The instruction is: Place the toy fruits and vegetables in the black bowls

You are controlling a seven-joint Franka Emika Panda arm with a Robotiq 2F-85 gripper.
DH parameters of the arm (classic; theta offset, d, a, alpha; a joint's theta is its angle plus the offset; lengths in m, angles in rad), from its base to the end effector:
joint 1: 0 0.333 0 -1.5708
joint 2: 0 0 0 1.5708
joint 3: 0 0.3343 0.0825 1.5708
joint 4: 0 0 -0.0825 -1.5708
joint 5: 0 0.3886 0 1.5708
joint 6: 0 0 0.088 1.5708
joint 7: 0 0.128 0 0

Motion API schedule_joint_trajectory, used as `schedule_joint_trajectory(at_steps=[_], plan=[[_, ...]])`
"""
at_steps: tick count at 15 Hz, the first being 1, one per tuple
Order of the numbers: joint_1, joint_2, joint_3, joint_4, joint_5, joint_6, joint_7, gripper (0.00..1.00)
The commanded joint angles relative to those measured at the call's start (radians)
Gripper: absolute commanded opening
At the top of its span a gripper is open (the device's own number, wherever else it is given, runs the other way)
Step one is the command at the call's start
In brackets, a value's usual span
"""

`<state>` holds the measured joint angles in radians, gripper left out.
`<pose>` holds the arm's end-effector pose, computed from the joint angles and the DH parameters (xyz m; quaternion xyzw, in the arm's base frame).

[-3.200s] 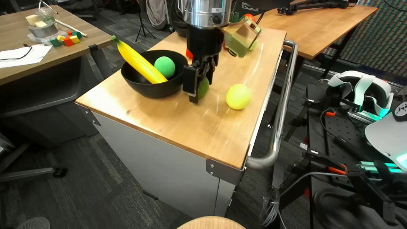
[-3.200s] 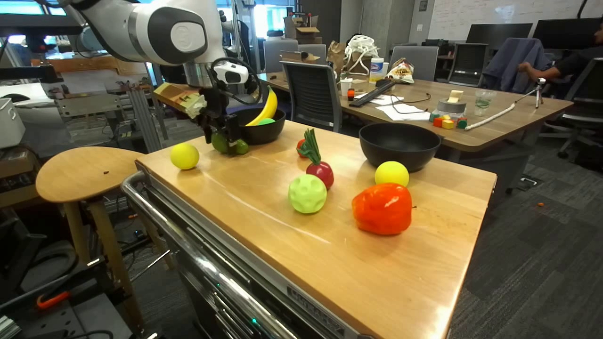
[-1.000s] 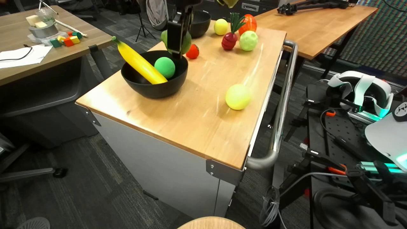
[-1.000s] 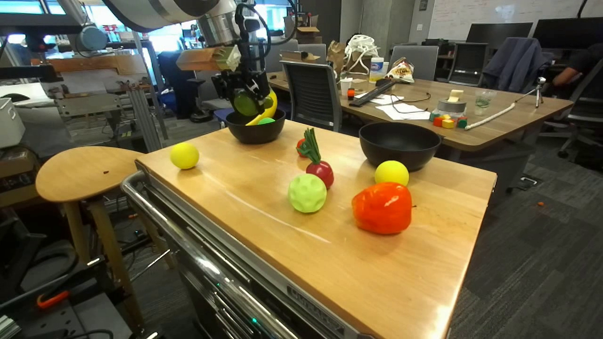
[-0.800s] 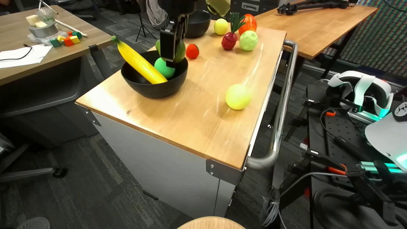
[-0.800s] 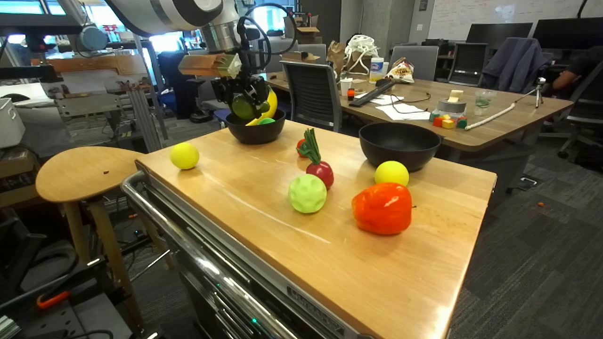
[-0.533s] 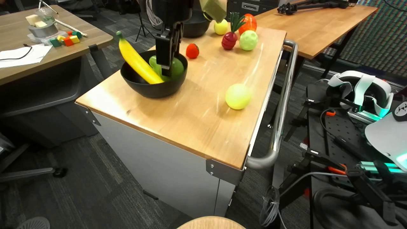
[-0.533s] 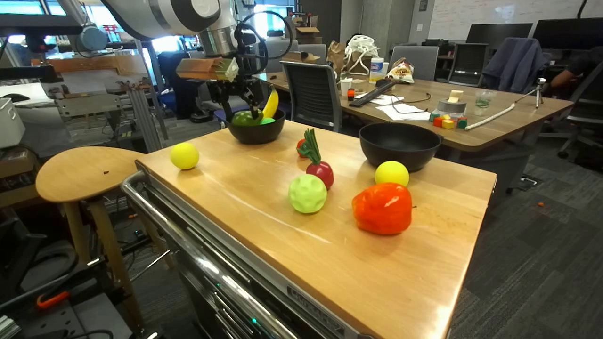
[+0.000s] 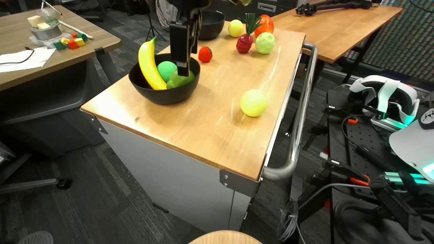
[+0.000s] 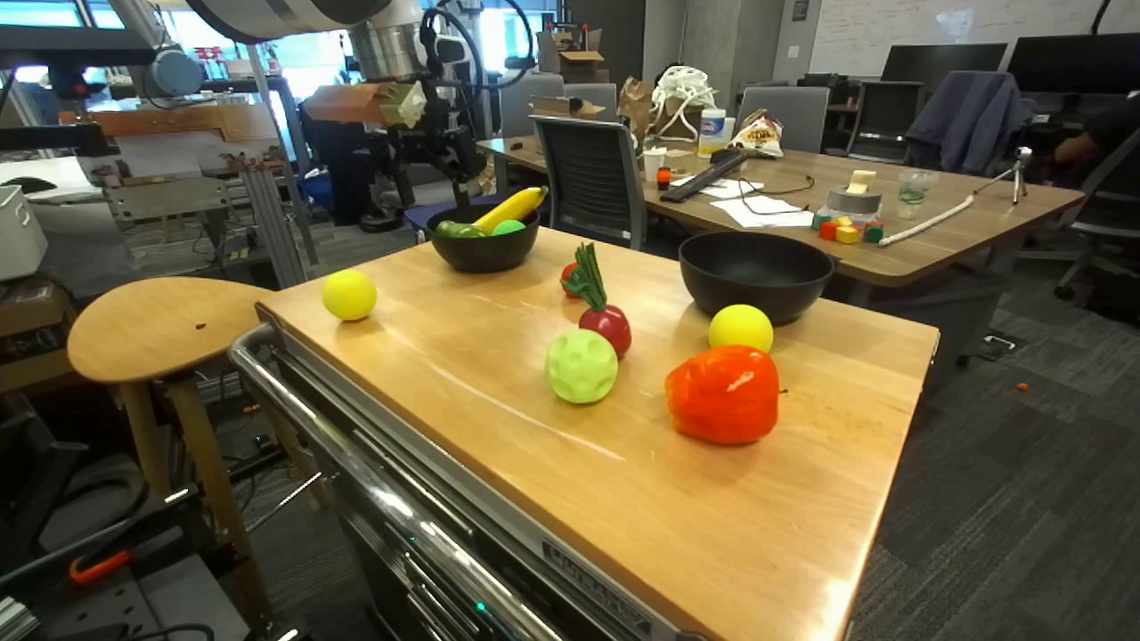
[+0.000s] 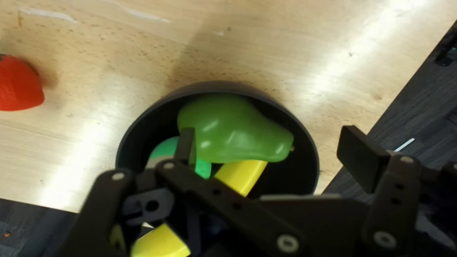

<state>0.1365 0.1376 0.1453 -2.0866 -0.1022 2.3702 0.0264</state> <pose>0.5698 0.1606 0.3692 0.9841 0.1591 0.0773 0.0167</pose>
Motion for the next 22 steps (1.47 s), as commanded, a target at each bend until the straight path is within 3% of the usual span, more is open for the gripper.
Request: schedule_joint_trajectory(at_steps=[1,7,8,22], plan=[[0.014,-0.174,0.015,-0.117,0.039,-0.063,-0.01,1.0],[0.026,-0.308,0.02,-0.321,0.076,-0.058,-0.018,1.0],[0.021,-0.251,0.024,-0.244,0.043,-0.07,-0.001,1.0],[0.026,-0.135,0.025,-0.29,0.032,-0.117,0.013,1.0]])
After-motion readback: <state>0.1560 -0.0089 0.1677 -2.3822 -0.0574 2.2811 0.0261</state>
